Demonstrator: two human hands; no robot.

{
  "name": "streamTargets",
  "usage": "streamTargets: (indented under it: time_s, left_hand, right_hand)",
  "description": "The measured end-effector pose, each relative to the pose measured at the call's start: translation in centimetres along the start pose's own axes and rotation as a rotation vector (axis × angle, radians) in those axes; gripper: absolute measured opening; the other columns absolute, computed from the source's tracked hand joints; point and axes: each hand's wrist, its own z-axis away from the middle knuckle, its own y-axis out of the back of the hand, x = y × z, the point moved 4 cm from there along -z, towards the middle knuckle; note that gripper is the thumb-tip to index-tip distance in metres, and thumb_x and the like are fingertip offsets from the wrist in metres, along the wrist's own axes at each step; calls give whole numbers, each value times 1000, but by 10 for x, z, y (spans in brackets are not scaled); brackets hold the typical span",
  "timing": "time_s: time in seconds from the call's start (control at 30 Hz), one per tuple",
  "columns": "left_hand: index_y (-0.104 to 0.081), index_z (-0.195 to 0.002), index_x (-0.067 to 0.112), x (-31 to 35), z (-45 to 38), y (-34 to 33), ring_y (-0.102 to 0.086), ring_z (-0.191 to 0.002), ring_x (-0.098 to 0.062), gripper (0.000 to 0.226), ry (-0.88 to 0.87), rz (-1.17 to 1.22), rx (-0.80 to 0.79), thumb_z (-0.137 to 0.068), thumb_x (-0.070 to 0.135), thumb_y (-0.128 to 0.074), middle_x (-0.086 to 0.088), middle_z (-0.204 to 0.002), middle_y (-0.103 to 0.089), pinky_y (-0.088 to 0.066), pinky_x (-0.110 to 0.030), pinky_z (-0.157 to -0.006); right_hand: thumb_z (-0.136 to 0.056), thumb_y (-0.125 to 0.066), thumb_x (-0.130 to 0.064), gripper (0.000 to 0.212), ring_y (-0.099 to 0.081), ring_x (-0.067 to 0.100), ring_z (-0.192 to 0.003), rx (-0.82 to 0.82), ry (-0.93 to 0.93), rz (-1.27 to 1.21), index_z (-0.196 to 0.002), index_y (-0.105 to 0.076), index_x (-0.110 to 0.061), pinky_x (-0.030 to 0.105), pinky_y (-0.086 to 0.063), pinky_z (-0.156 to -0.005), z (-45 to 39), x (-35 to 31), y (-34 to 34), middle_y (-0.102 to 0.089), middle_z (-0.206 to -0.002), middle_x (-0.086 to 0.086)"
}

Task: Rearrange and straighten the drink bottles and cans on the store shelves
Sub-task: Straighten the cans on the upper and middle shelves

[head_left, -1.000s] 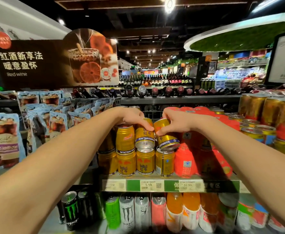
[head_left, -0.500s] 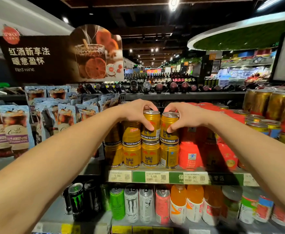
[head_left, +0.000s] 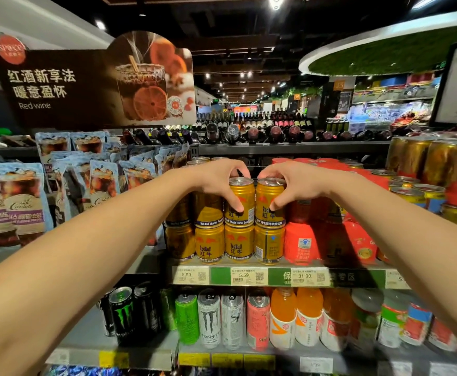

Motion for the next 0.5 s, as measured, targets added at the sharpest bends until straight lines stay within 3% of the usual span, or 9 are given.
streamTargets:
  time_s: [0.33,0.5]
  left_hand:
    - [-56,-120,24,3,5,-2,-60,-103,-15,71,21,-25,47,-62,42,-93,3,-118,-61,-45,-31,-85]
    - [-57,-123,23,6,7,0,-61,-107,-15,73,19,-49,57,-63,43,-92,2,-119,-63,-48,-33,-94]
  right_hand:
    - [-74,-82,-10,67,-66,23,-105,-38,1,-15,-133,-52,-22,36,-53,-92,-2,4,0,-67,-117,5]
    - [-73,-83,-14,67,-65,20,-105,-37,-9,-18,-132,-52,-26,44,-52,-97,-5,8,-2,-67,-117,0]
